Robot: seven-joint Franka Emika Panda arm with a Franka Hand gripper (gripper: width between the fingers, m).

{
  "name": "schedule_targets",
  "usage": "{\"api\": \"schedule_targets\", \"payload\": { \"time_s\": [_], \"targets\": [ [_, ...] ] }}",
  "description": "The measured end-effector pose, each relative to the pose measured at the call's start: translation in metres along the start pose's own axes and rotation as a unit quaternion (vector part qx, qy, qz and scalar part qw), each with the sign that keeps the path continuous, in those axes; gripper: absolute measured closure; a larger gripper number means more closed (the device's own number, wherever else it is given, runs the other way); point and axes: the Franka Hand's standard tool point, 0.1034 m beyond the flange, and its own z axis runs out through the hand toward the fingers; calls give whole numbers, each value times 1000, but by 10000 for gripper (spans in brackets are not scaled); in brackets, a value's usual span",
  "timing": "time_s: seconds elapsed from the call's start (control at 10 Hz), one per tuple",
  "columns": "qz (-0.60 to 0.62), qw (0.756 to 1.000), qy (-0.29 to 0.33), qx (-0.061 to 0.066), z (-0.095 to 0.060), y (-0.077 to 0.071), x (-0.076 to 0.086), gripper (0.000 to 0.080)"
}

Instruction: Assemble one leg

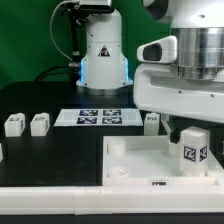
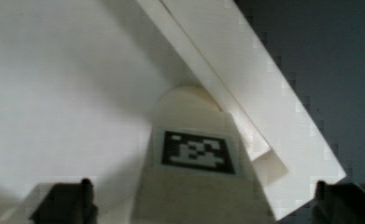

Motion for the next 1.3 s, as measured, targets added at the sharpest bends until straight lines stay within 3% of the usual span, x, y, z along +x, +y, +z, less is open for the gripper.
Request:
{"api": "schedule_targets", "payload": {
  "time_s": [0.2, 0.5, 0.7, 0.8, 1.1, 1.2, 1.3],
  "targets": [
    [-187, 982, 2, -3, 0, -1, -1, 161],
    [-431, 902, -5, -14, 0, -1, 0, 150],
    [-525, 851, -12, -25, 0, -1, -1, 150],
    [-553, 833, -13, -24, 0, 0, 0, 150],
    [-550, 835, -13, -24, 0, 0, 0, 162],
    [-545, 838, -13, -24, 0, 0, 0, 355],
    [-535, 844, -13, -24, 0, 0, 0, 355]
  ]
}}
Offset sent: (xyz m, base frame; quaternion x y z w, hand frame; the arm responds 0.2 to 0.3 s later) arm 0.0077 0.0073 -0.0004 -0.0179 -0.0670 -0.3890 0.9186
